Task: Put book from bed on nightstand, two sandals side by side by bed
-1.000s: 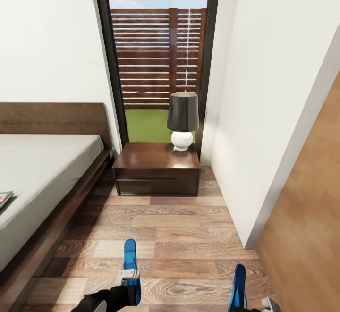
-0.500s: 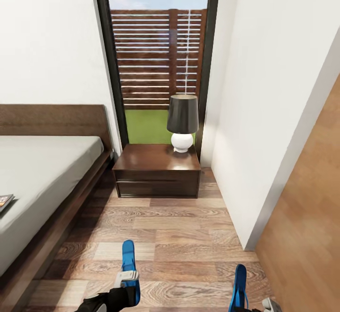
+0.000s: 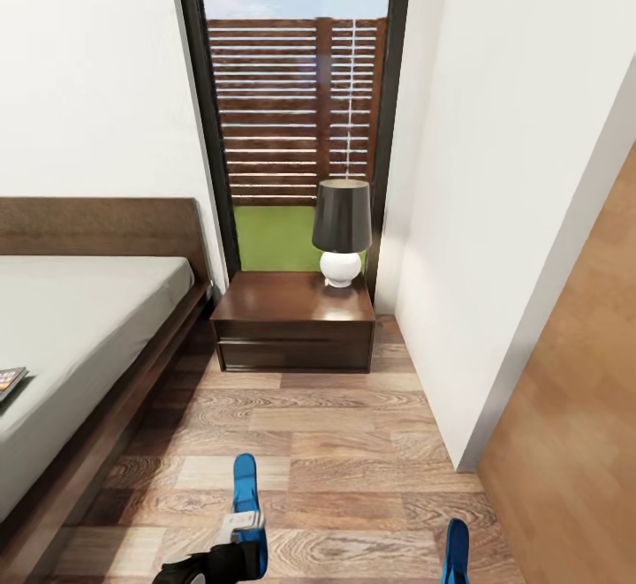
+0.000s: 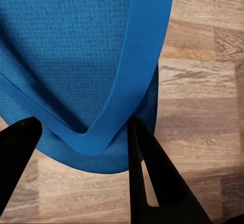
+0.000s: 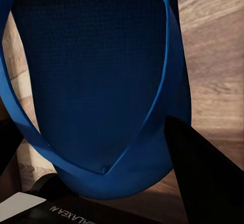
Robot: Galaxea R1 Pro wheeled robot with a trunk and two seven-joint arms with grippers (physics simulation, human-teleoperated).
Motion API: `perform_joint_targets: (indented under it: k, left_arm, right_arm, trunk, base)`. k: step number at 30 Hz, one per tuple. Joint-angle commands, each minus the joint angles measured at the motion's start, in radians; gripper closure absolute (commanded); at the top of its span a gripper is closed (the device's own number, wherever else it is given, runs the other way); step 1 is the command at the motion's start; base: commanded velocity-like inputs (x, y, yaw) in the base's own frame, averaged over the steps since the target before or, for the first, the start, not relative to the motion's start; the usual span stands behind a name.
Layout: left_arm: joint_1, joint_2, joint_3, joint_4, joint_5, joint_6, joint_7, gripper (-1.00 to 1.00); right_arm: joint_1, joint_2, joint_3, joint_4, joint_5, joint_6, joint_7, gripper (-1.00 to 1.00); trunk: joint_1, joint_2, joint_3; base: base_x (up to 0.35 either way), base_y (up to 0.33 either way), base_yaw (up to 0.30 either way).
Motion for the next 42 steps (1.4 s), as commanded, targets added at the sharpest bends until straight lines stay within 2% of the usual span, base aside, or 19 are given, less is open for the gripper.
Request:
perform_joint_targets:
  k: [1, 7, 32, 39, 42]
  left_arm:
    - [-0.001, -0.002, -0.003, 0.006, 0.007, -0.001, 0.0, 1.0]
    - [-0.001, -0.01, -0.003, 0.017, 0.006, -0.018, -0.001, 1.0]
    - [-0.001, -0.011, -0.003, 0.053, 0.005, -0.02, -0.004, 1.0]
    - [-0.001, -0.011, -0.003, 0.075, 0.004, -0.097, -0.005, 1.0]
    - [-0.001, -0.011, -0.003, 0.095, 0.004, -0.109, -0.005, 1.0]
  right_arm:
    - [0.0, 0.0, -0.008, 0.0, 0.0, 0.01, 0.001, 1.0]
    - [-0.001, 0.001, -0.008, 0.001, 0.0, 0.009, 0.0, 1.0]
    - [0.0, 0.003, -0.008, 0.003, 0.0, 0.008, 0.0, 1.0]
    - [-0.001, 0.003, -0.008, 0.003, 0.0, 0.008, 0.0, 1.0]
    - [0.0, 0.003, -0.008, 0.003, 0.0, 0.008, 0.0, 1.0]
  trunk:
    - [0.0, 0.0, -0.001]
    - [0.0, 0.0, -0.001]
    - [0.0, 0.0, -0.001]
    - [0.0, 0.0, -0.001]
    - [0.0, 0.0, -0.001]
  base:
    - [0.0, 0.0, 0.0]
    - [0.0, 0.0, 0.0]
    - [0.048, 0.0, 0.0]
    - [0.002, 0.0, 0.0]
    - [0.146, 0.0, 0.0]
